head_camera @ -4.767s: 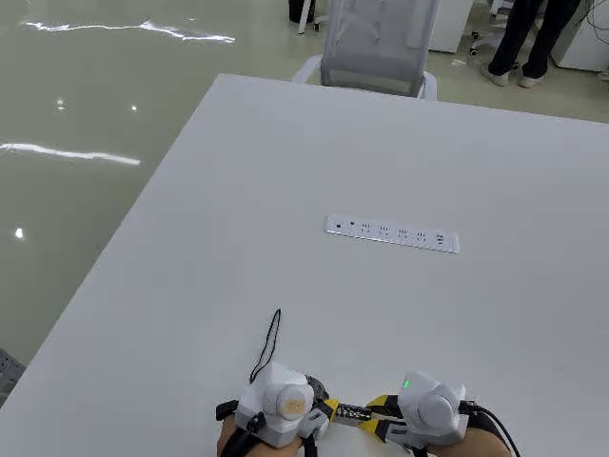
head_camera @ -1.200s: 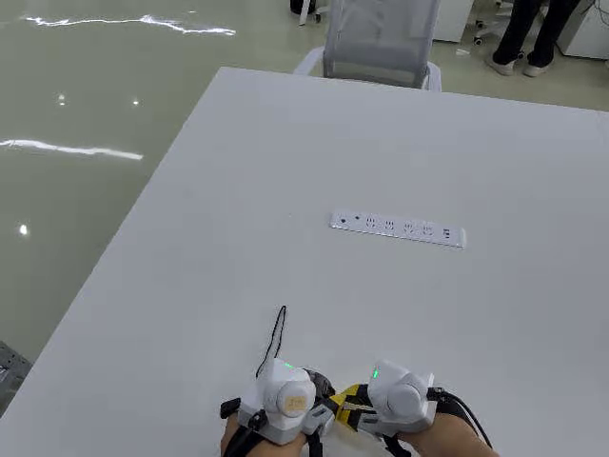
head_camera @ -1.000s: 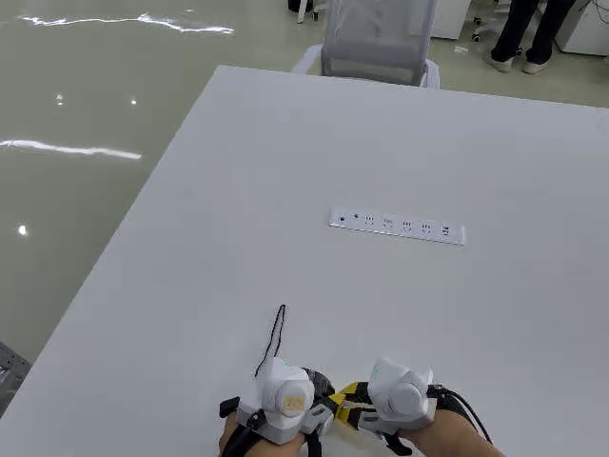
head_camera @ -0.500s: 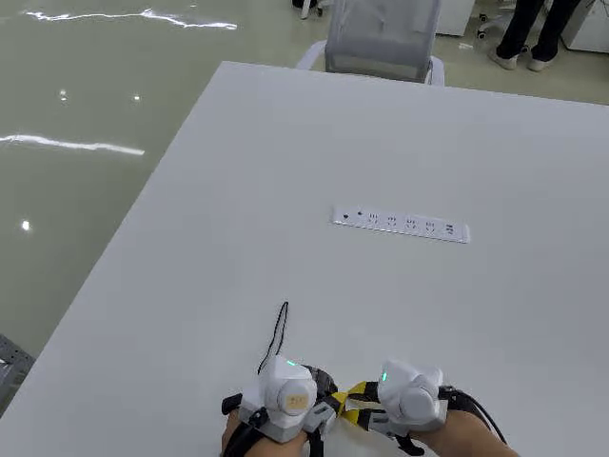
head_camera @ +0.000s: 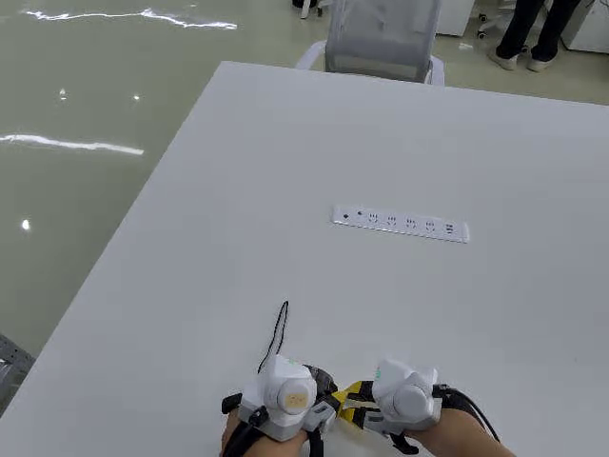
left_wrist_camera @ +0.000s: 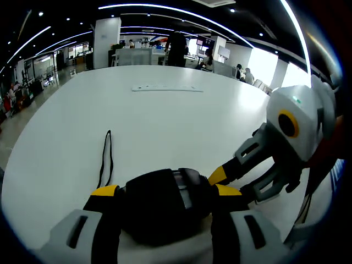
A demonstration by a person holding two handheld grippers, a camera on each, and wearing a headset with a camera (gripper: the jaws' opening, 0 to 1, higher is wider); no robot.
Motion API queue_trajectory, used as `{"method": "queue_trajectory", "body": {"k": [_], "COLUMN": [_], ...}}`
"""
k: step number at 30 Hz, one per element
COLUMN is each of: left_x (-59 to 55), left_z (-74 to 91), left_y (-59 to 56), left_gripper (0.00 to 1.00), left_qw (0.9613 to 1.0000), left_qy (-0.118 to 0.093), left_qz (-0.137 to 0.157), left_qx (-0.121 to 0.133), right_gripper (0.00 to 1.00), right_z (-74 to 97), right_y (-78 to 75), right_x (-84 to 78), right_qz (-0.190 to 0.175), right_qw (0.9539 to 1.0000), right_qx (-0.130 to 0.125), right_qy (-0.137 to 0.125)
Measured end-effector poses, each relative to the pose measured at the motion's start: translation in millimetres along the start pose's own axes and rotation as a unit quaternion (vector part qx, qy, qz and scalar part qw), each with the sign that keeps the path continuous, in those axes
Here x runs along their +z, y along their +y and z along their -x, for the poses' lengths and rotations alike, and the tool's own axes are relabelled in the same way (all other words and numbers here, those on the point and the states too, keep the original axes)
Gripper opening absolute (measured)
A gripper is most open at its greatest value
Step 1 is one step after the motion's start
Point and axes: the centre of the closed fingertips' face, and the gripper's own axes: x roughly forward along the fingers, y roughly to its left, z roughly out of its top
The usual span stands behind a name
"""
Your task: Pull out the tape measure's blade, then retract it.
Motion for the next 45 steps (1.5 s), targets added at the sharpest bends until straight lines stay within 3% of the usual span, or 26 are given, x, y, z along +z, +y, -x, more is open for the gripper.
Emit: {"method": "queue_trajectory", "body": {"k": [5,9,12,14,17,19,25,27,29,31,32,34,37,40,43,45], "left_x": [-0.6,-2.1,-5.9,-8.3,-1.8,-0.2,7.7,10.2,9.4,2.6,2.3,2.6,-4.8,-4.7,-5.9,-4.1], "left_z": [-0.6,-0.3,0.9,3.3,5.7,5.5,13.8,16.6,21.0,26.0,27.3,30.2,37.8,46.1,58.2,64.4], "left_y": [-0.2,-1.4,-1.8,-1.4,-4.6,-8.2,5.0,5.9,9.7,16.8,18.2,20.9,25.3,26.6,33.3,37.6], "left_gripper": [0.64,0.65,0.65,0.64,0.65,0.76,0.88,0.93,0.96,0.87,0.85,0.95,0.99,0.99,0.99,0.99], "left_qw": [1.0,0.9998,0.9978,0.996,0.9947,0.9943,0.9942,0.9933,0.9926,0.9917,0.9916,0.992,0.9916,0.9891,0.987,0.9867], "left_qy": [0.002,0.017,0.036,0.045,0.025,0.024,0.01,0.001,0.0,0.013,0.006,-0.011,-0.005,-0.021,-0.031,-0.04], "left_qz": [0.0,-0.01,-0.049,-0.073,-0.093,-0.09,-0.086,-0.08,-0.082,-0.094,-0.093,-0.076,-0.055,-0.048,-0.064,-0.06], "left_qx": [-0.001,-0.008,-0.026,-0.026,-0.035,-0.052,-0.064,-0.083,-0.09,-0.087,-0.09,-0.101,-0.117,-0.138,-0.144,-0.146], "right_gripper": [0.14,0.14,0.14,0.14,0.14,0.14,0.15,0.15,0.19,0.27,0.29,0.37,0.48,0.56,0.73,0.81], "right_z": [-0.9,-0.6,-1.8,-2.7,-2.2,-2.7,-1.7,-0.6,-0.3,1.3,2.3,4.7,10.4,17.6,31.2,39.1], "right_y": [0.1,0.6,-0.2,-1.0,-0.7,-1.2,-0.3,0.0,2.1,1.8,0.7,-0.1,-0.8,-2.4,-8.0,-10.6], "right_x": [-0.9,-0.8,-1.5,-1.6,-1.2,-1.8,-1.4,-1.3,-1.6,-3.1,-3.3,-4.9,-5.9,-3.7,6.2,2.5], "right_qz": [-0.001,-0.002,-0.003,-0.004,-0.004,-0.006,-0.01,-0.013,-0.022,-0.027,-0.029,-0.044,-0.064,-0.081,-0.12,-0.126], "right_qw": [1.0,1.0,1.0,1.0,1.0,1.0,0.9999,0.9998,0.9996,0.9994,0.9993,0.9985,0.997,0.9947,0.9871,0.9846], "right_qx": [-0.002,-0.004,-0.004,-0.005,-0.006,-0.007,-0.012,-0.015,-0.013,-0.019,-0.024,-0.031,-0.044,-0.063,-0.092,-0.108], "right_qy": [0.0,-0.002,-0.002,-0.002,-0.001,0.0,0.005,0.008,0.006,0.01,0.011,0.011,0.007,-0.006,-0.053,-0.054]}}
